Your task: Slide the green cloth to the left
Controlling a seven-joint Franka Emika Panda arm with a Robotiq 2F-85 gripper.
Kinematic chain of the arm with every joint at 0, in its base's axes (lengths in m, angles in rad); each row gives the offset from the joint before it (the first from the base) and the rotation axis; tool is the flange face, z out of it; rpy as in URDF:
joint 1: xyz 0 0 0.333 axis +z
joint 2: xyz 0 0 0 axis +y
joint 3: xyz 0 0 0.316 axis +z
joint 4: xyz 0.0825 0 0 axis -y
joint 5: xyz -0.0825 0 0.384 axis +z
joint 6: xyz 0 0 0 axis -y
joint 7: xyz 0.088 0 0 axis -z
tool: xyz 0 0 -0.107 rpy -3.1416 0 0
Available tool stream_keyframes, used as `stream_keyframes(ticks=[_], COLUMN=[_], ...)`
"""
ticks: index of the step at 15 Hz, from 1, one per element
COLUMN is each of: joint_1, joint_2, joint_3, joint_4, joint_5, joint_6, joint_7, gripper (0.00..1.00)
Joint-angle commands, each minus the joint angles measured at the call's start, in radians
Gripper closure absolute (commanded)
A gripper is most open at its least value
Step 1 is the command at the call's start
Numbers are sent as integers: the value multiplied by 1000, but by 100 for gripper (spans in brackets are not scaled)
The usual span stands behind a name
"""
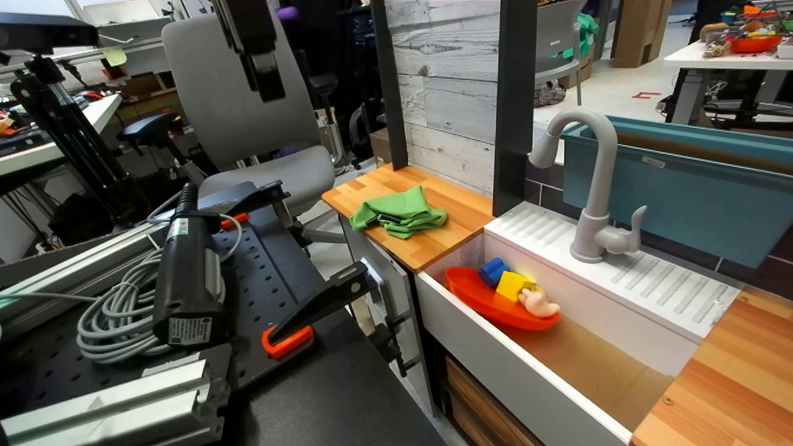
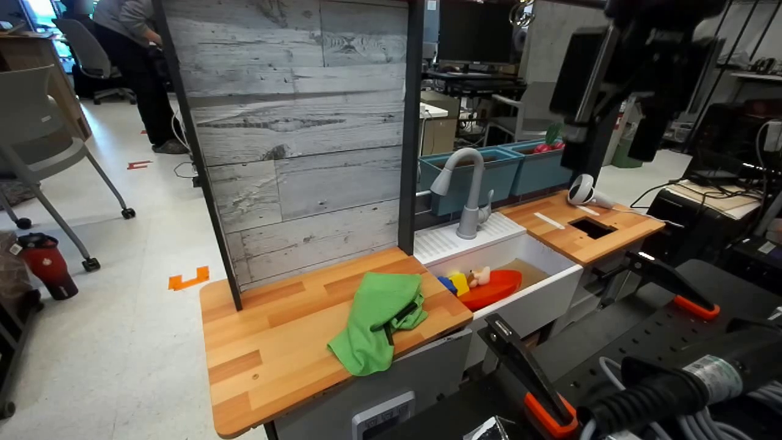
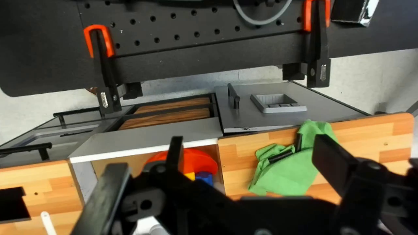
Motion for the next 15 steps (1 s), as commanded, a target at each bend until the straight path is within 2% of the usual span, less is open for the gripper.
stream_keyframes(ticks=[1,4,5,8,10,15], joint_1=[8,9,-6,-4,10,23], joint_2=[41,80,90,141,212,430], joint_3=[-9,-10,1,-4,-7,-12], joint_4=[11,32,32,40,66,157], joint_5=[-3,-3,-43,-19,28,-2], joint_6=[14,22,39,83,110,222], joint_7=[5,6,60,99,107,204], gripper=[0,0,0,0,0,0])
